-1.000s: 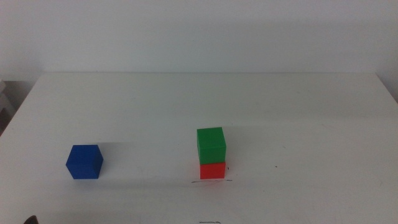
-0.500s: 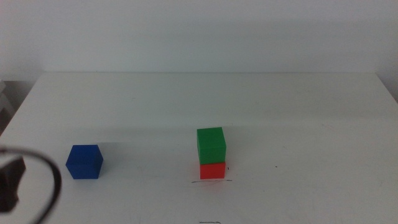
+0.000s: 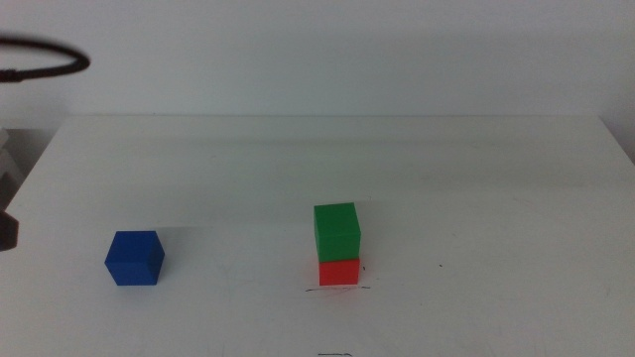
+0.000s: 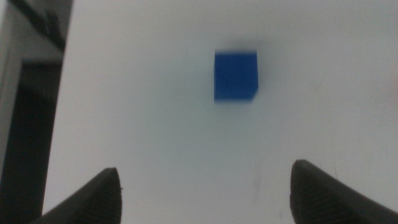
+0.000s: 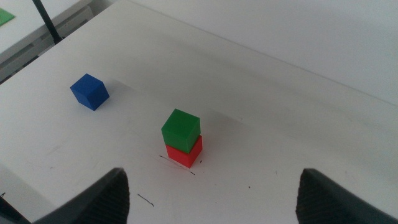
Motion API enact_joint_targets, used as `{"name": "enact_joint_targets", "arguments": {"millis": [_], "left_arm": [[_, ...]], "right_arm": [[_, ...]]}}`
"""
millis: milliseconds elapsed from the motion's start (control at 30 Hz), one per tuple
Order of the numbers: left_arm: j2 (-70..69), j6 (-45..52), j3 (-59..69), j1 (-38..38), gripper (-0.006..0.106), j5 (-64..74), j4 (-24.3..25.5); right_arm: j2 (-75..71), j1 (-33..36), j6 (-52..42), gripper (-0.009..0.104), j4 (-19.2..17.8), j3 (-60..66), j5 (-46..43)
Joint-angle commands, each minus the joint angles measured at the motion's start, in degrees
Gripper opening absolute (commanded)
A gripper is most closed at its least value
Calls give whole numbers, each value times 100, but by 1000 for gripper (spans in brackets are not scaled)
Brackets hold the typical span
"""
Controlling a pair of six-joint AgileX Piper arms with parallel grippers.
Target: Stack red cubes first, then green, then blue cubes in a specific spot.
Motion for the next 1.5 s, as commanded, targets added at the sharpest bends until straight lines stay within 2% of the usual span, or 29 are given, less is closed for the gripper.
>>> {"name": "enact_joint_targets", "arguments": {"millis": [0, 133, 333, 567, 967, 1200, 1467], "left_arm": [[346, 6, -549, 6, 91, 349, -3], [893, 29, -928, 6, 91, 741, -79], [1491, 822, -934, 6, 91, 436, -724], [2155, 900, -936, 6, 91, -199, -853], [3770, 900, -1969, -47, 91, 249, -850], [4566, 670, -2274, -418, 91, 203, -388], [5149, 516, -2353, -516, 91, 2, -362]], "right_arm": [[-12, -34, -73, 87, -64, -106, -379], [-12, -34, -73, 87, -64, -106, -379], [-12, -34, -73, 87, -64, -106, -379], [-12, -34, -73, 87, -64, -106, -379], [-12, -34, -74, 87, -64, -106, -379], [-12, -34, -74, 87, -64, -106, -379], [-12, -34, -74, 87, -64, -106, -379]]}}
